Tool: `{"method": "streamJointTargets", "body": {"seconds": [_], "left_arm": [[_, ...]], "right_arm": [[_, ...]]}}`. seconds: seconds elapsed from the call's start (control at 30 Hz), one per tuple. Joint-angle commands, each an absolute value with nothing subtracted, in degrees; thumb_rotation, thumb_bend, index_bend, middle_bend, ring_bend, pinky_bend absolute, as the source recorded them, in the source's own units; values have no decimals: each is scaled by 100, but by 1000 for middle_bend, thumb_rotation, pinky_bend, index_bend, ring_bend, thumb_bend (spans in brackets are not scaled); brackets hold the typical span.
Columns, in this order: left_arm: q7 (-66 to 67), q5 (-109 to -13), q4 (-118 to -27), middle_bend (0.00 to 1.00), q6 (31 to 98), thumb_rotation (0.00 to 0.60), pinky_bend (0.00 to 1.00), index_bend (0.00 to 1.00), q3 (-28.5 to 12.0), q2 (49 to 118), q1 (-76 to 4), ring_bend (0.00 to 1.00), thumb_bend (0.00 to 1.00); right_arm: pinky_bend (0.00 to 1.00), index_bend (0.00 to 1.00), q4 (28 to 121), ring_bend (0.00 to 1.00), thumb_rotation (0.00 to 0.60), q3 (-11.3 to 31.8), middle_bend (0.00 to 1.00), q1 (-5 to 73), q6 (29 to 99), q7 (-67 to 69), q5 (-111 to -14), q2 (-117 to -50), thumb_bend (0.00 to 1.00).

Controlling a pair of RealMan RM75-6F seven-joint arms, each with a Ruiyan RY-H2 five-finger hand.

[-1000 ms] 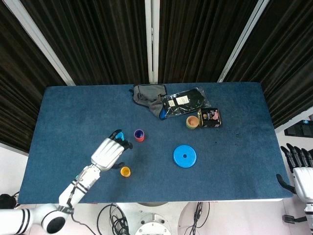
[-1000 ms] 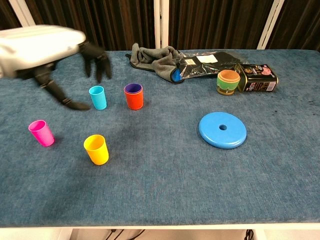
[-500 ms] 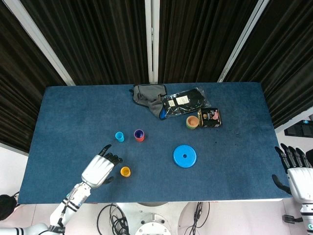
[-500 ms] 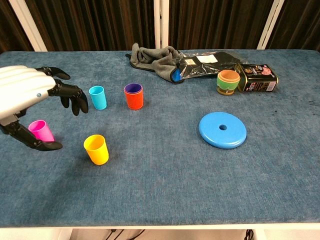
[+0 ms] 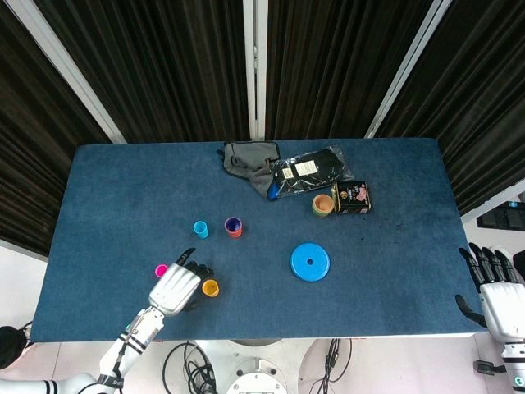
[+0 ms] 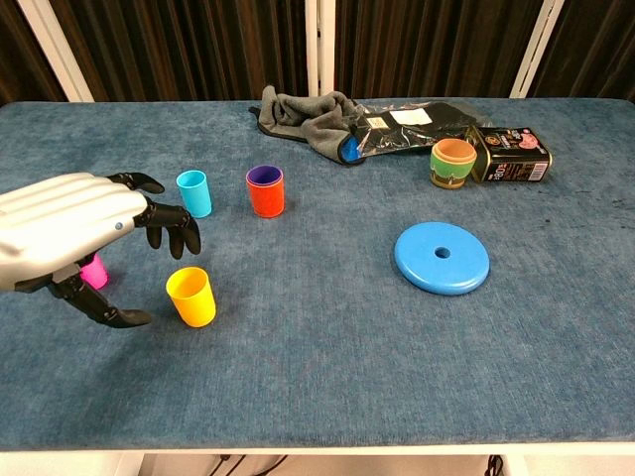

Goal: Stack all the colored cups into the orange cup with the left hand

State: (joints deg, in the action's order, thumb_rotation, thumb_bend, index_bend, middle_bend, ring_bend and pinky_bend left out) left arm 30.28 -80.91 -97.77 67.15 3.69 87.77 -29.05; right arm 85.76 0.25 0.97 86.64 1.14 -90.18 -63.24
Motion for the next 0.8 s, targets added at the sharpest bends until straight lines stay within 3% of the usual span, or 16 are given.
{"method": "streamJointTargets", "body": {"seconds": [0.03,0.27,0.8], "left_arm": [[2992,-8050,-9726,353,6685,600,104,322,364,8809,-2869,361,148],[2986,-8119,-9613,349,6614,600,104,322,309,8915,-2880,362,149],[2924,-8285,-9081,401,6399,600,131,362,200,9271,-2994,482,151]], "right_arm": [[0,0,8571,0,600,29,0,91,8673,127,-9011,-6325,259],[0,0,8499,0,600,22,0,98,8620,198,-8975,-6350,259],[0,0,8379,0,600,33,0,87,8615,309,-8929,-6381,262]]}}
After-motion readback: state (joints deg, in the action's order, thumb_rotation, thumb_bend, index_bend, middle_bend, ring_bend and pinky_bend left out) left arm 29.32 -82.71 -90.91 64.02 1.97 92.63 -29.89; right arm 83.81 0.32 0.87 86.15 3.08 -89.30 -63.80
